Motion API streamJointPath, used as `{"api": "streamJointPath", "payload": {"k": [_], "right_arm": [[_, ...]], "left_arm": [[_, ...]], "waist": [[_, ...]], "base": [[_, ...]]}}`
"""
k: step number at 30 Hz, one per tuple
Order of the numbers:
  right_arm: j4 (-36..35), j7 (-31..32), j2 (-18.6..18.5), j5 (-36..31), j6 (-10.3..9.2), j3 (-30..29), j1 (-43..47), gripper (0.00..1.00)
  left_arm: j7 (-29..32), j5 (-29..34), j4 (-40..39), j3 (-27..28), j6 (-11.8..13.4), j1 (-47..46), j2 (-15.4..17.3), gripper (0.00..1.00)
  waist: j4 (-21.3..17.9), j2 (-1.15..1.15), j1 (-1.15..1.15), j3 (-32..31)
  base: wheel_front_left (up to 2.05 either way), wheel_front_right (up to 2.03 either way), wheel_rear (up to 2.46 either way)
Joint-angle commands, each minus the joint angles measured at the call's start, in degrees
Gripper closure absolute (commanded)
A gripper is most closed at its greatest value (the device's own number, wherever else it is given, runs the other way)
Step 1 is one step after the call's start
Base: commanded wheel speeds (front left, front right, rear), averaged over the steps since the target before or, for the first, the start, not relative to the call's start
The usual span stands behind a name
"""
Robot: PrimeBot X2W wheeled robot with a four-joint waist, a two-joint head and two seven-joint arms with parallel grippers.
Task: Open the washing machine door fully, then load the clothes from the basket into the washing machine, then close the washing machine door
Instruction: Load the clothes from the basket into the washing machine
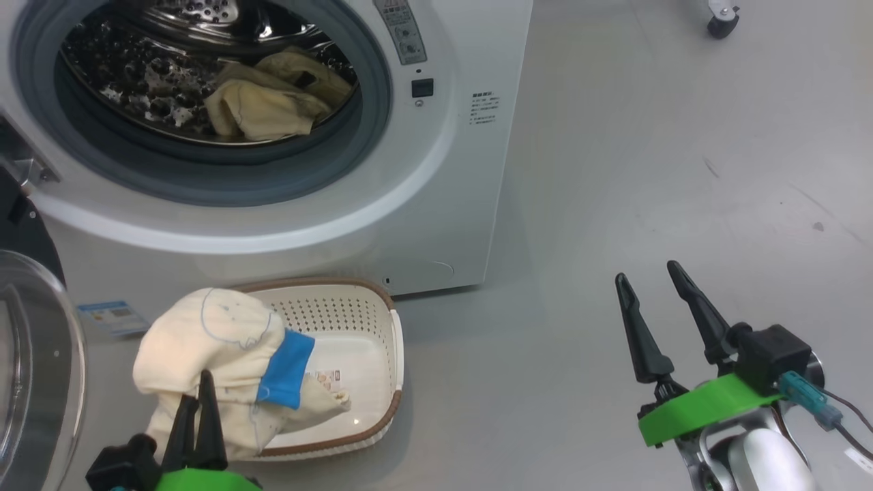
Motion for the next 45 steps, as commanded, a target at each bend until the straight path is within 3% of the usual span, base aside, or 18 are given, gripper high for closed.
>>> {"api": "streamJointPath", "payload": {"k": [1, 10, 29, 45], "right_arm": [[-1.81, -0.37, -0.52, -0.26, 0.21, 0.75, -0.60, 0.00], [-1.95, -0.37, -0.52, -0.66, 0.21, 0.03, 1.11, 0.00], [-2.01, -0.37, -0.63, -0.89, 0.21, 0.41, 1.98, 0.00], [-2.60, -0.37, -0.55, -0.19, 0.21, 0.98, -0.35, 0.00]], "left_arm": [[-0.82, 0.09, -2.74, 1.42, 0.43, -0.35, 0.37, 1.00], [-0.82, -0.38, -6.45, 1.27, 1.64, 2.59, 0.36, 1.00], [-0.82, 0.36, -10.11, 2.58, 1.73, 5.26, 0.36, 1.00], [-0.82, 4.09, -8.35, 2.14, -0.71, -1.28, 1.07, 1.00]], "waist": [[0.07, -0.01, 0.01, -1.10], [0.73, -0.01, 0.01, -2.96], [0.53, -0.01, 0.01, -3.84], [-1.61, -0.01, 0.01, 0.11]], "base": [[0.00, 0.00, 0.00], [0.00, 0.00, 0.00], [0.00, 0.00, 0.00], [0.00, 0.00, 0.00]]}}
